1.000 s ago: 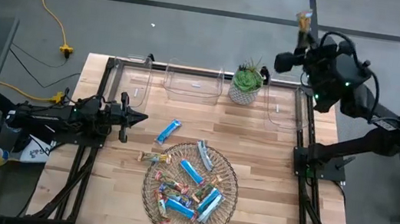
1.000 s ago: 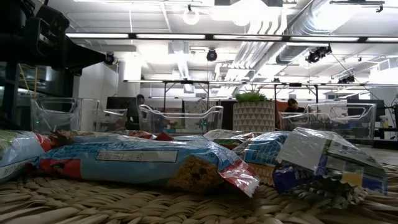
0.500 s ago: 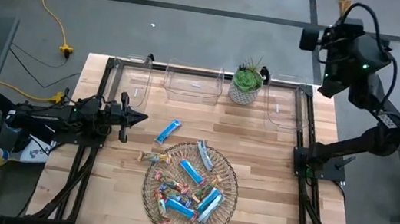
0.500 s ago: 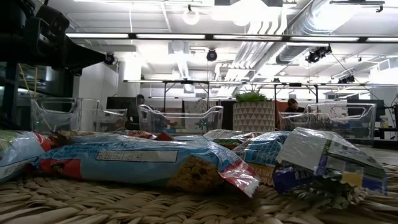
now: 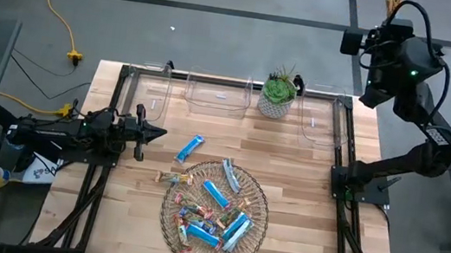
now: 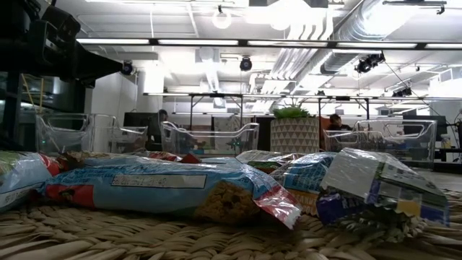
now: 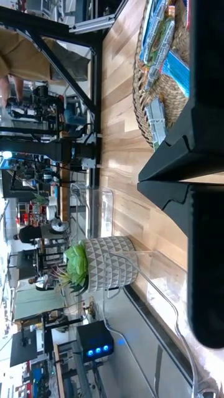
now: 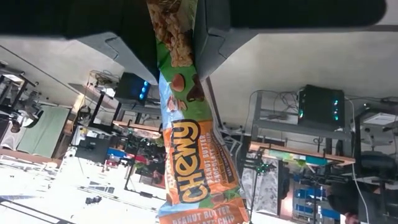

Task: Pick and place Granola Bars by type
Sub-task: Put the yellow granola bar into the right transparent bin

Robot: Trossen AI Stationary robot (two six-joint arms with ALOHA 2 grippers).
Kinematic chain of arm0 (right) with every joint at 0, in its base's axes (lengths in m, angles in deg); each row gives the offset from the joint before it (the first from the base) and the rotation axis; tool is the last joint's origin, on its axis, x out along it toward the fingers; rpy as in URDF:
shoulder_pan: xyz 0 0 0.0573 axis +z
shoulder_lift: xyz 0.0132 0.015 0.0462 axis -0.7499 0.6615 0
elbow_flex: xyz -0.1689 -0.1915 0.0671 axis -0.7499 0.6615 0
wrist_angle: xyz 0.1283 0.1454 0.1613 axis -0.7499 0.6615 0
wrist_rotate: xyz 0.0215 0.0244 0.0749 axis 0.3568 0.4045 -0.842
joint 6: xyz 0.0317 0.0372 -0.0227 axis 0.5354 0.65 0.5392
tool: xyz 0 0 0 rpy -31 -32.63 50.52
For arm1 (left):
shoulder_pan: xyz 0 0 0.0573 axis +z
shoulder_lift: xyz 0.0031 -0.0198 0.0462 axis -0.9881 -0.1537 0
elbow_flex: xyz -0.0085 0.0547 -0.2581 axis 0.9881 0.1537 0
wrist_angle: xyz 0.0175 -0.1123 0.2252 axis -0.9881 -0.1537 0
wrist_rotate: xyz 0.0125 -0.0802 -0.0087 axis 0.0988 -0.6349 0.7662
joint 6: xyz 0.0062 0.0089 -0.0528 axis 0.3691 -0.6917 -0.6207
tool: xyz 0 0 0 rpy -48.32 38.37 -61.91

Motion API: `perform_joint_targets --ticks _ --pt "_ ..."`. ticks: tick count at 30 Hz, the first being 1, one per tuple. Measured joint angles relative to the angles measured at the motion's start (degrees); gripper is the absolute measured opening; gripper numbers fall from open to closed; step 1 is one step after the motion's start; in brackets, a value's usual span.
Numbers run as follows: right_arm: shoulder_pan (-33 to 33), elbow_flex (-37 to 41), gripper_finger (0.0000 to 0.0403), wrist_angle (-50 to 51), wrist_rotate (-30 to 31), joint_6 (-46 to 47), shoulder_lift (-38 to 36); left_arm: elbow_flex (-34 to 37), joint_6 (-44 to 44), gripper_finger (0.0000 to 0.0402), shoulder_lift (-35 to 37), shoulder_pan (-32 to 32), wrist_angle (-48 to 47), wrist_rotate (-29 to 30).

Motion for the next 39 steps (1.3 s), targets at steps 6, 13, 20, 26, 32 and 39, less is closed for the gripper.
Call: perform_joint_targets --ticks 6,13,20,26,32,39 --pt "0.13 0.02 0.0078 0.01 -0.23 1.61 0.02 0.0 0.0 0.0003 0.0 0.0 0.02 0.0" --pt "0.11 0.02 0.0078 0.36 -0.66 2.14 0.12 0.02 -0.01 0.0003 -0.01 0.0 0.01 0.01" --pt "0.09 0.08 0.0078 4.47 -1.85 8.54 0.72 0.01 0.0 0.0003 -0.01 0.0 0.01 0.0" --pt "-6.33 0.08 0.0078 31.33 -19.32 38.83 0.85 0.0 0.0 0.0003 0.0 0.0 0.01 0.01" --pt "-22.73 0.17 0.0078 57.7 -45.9 57.57 6.18 0.02 0.0 0.0003 -0.01 0.0 0.0 0.0" --pt "-30.59 0.17 0.0078 61.49 -55.93 54.71 12.8 0.01 0.0 0.0003 0.0 0.0 0.01 0.01"
